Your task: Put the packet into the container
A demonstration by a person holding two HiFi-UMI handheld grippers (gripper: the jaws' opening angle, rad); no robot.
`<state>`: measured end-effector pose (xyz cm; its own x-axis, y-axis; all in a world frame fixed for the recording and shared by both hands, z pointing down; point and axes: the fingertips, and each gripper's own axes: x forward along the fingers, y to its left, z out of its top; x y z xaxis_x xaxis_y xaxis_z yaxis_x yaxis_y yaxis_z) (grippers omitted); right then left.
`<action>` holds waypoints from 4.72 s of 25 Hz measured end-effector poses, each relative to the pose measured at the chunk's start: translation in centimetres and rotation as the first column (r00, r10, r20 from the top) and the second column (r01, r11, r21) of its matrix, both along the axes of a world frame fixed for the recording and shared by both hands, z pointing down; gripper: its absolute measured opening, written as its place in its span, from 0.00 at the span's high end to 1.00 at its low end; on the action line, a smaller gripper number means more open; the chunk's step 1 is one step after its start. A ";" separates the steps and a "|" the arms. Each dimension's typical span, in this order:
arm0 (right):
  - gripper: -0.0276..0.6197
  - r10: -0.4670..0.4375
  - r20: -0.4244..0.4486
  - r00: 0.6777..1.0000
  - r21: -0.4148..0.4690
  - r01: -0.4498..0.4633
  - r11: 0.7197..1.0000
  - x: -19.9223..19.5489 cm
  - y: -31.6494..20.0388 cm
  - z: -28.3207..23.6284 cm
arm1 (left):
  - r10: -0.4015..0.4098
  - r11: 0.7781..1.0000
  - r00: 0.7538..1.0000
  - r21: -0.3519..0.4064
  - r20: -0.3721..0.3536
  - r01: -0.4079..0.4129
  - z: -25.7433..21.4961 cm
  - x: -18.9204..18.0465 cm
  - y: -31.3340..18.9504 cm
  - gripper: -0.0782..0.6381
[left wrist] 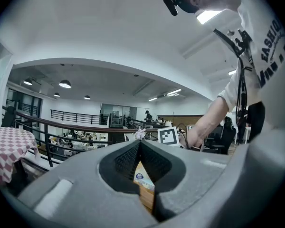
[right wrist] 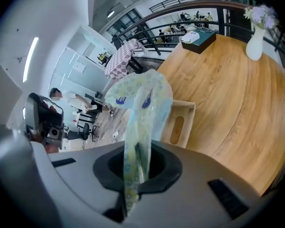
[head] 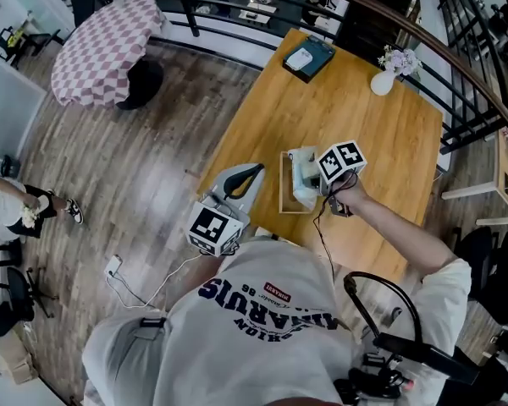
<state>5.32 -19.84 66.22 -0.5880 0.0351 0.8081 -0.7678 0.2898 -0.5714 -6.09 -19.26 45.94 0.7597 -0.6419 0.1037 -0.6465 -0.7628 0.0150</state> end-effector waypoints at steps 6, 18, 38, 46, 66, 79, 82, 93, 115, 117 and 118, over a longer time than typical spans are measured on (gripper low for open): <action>0.94 0.038 -0.021 0.999 -0.040 -0.039 0.998 -0.3 -0.3 5.8 | -0.026 1.000 1.000 -0.008 -0.001 0.026 0.1 -0.2 0.7 0.89; 0.94 0.126 -0.089 0.988 -0.090 -0.134 0.987 0.6 -1.1 16.2 | -0.099 0.995 0.994 -0.018 0.036 0.100 0.6 -2.8 1.7 0.89; 0.94 0.115 -0.184 0.976 -0.147 -0.143 0.979 -1.4 -1.0 22.7 | -0.119 0.993 0.992 -0.022 0.037 0.120 0.4 -2.2 2.9 0.89; 0.94 0.124 -0.163 0.979 -0.171 -0.152 0.974 -1.4 -1.2 22.7 | -0.137 0.990 0.990 -0.020 0.036 0.138 0.6 -2.5 2.8 0.89; 0.32 0.073 0.146 0.987 -0.042 -0.067 0.997 -2.6 -0.8 12.2 | -0.085 0.996 0.996 -0.006 0.021 0.085 0.3 -0.5 2.1 0.89; 0.26 0.122 0.465 0.877 0.617 -0.420 0.666 5.0 -4.5 -12.4 | 0.027 0.999 1.000 0.034 0.004 -0.027 -1.3 3.1 0.3 0.89; 0.26 0.120 0.425 0.897 0.754 -0.424 0.501 7.5 -3.8 -16.5 | 0.060 0.997 0.998 0.048 0.001 -0.060 -1.8 4.3 -0.2 0.89; 0.27 0.267 0.135 0.954 0.991 -0.126 -0.053 12.6 4.5 -26.0 | 0.177 0.980 0.984 0.093 -0.024 -0.174 -3.4 8.7 -1.0 0.89; 0.95 0.389 0.106 0.915 0.994 -0.112 -0.009 10.5 7.6 -24.4 | 0.312 0.945 0.950 0.111 -0.033 -0.307 -3.7 9.9 -0.5 0.89; 0.95 0.401 0.133 0.907 0.991 -0.131 -0.033 10.4 7.6 -24.6 | 0.324 0.942 0.945 0.105 -0.035 -0.319 -3.5 9.7 -0.5 0.89; 0.95 0.411 0.140 0.901 0.990 -0.138 -0.035 10.5 7.5 -24.6 | 0.328 0.941 0.944 0.102 -0.038 -0.323 -3.3 9.6 -0.5 0.89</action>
